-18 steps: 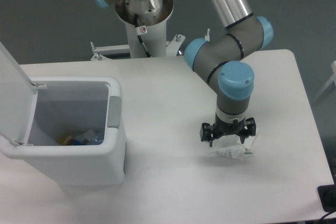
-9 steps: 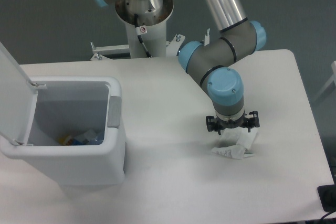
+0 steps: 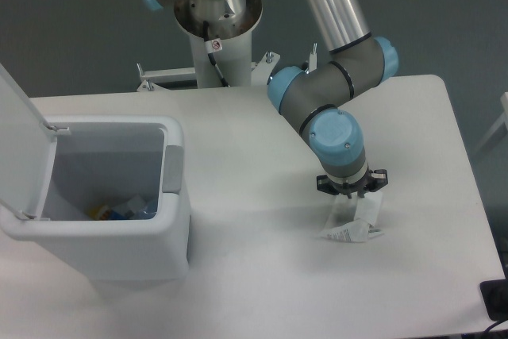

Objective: Place the trash in the trash can
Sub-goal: 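Lower the gripper and pinch the white tissue, then lift the tissue and carry it into the trash can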

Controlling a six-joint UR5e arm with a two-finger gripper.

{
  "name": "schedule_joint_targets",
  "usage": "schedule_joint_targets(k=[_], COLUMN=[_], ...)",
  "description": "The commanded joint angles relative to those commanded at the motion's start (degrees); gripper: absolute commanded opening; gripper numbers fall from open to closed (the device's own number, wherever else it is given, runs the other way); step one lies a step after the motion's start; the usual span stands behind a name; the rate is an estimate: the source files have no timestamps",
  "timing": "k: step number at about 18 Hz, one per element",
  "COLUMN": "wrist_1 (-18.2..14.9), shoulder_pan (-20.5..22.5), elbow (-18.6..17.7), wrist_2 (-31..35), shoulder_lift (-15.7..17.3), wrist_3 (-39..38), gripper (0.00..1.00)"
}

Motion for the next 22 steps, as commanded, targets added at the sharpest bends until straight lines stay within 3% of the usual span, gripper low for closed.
schedule_joint_targets(k=[6,12,17,22], wrist_1=[-0.26,-0.35,-0.18,0.26], shoulder_pan=[0.08,4.04,3.25,-0.17], elbow=[0.70,0.62,1.05,4.74], wrist_2=[-1.22,-19.31,-26.88,-31.11], shoulder_lift=[0.61,5.62,7.12,7.65], wrist_3=[-0.44,-1.84,-11.85,-21.96], gripper=[0.00,0.00,0.00,0.00])
